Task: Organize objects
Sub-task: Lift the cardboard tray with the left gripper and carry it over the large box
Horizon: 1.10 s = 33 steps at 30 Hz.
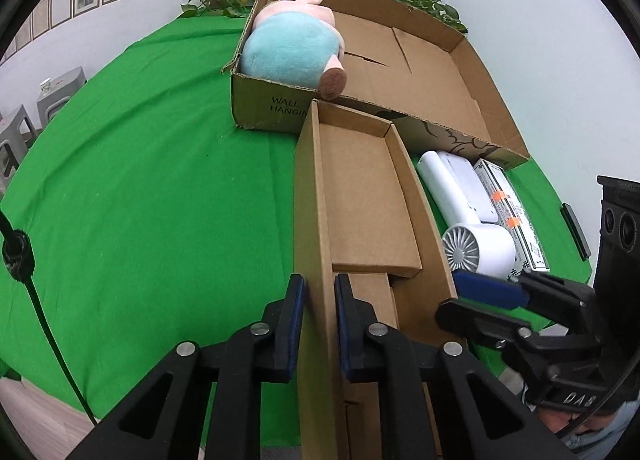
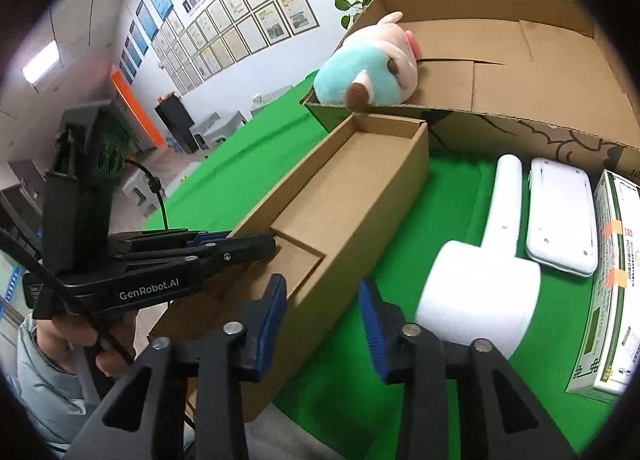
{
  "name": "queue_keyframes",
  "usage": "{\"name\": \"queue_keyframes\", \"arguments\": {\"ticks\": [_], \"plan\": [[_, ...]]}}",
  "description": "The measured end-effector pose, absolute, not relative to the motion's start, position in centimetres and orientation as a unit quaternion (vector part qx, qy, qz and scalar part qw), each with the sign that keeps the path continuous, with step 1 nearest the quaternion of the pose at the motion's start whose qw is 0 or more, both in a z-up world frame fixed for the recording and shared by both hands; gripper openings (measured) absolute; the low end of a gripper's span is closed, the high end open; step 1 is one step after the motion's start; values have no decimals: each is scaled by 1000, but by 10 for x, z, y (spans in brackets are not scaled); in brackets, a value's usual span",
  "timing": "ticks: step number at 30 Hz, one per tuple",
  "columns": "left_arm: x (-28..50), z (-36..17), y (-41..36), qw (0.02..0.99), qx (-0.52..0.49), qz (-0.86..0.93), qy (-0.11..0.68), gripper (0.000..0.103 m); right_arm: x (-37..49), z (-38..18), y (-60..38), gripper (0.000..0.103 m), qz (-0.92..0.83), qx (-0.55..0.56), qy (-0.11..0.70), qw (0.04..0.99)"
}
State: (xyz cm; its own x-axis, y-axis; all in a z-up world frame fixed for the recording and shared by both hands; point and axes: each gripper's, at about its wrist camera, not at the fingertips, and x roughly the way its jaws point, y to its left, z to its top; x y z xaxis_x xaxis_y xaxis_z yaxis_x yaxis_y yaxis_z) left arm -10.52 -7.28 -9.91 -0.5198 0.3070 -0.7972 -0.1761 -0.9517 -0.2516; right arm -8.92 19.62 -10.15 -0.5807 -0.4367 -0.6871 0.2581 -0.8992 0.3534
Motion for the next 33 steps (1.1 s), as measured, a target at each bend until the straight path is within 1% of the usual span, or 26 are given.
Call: {"name": "queue_keyframes", "arguments": {"ticks": [1, 3, 8, 16, 26, 33], "plan": [[-103, -99, -70, 138, -472, 868, -67, 13, -89, -103, 194, 33, -881, 419, -110, 192], [-101, -99, -61, 135, -474, 868, -64, 13, -90, -105, 190, 27, -878, 431, -108, 182], [-96, -102, -50, 126, -482, 865, -68, 13, -88, -104, 192, 22, -884, 434, -101, 137], [-91, -102, -45, 111, -479, 867, -79, 12, -82, -106, 192, 21, -886, 437, -106, 112], [-81, -100, -42, 106, -465, 875, -80, 11, -76, -105, 193, 20, -887, 435, -111, 109], [-76, -85, -37, 106, -441, 888, -74, 11, -70, -97, 196, 19, -898, 411, -118, 104]]}}
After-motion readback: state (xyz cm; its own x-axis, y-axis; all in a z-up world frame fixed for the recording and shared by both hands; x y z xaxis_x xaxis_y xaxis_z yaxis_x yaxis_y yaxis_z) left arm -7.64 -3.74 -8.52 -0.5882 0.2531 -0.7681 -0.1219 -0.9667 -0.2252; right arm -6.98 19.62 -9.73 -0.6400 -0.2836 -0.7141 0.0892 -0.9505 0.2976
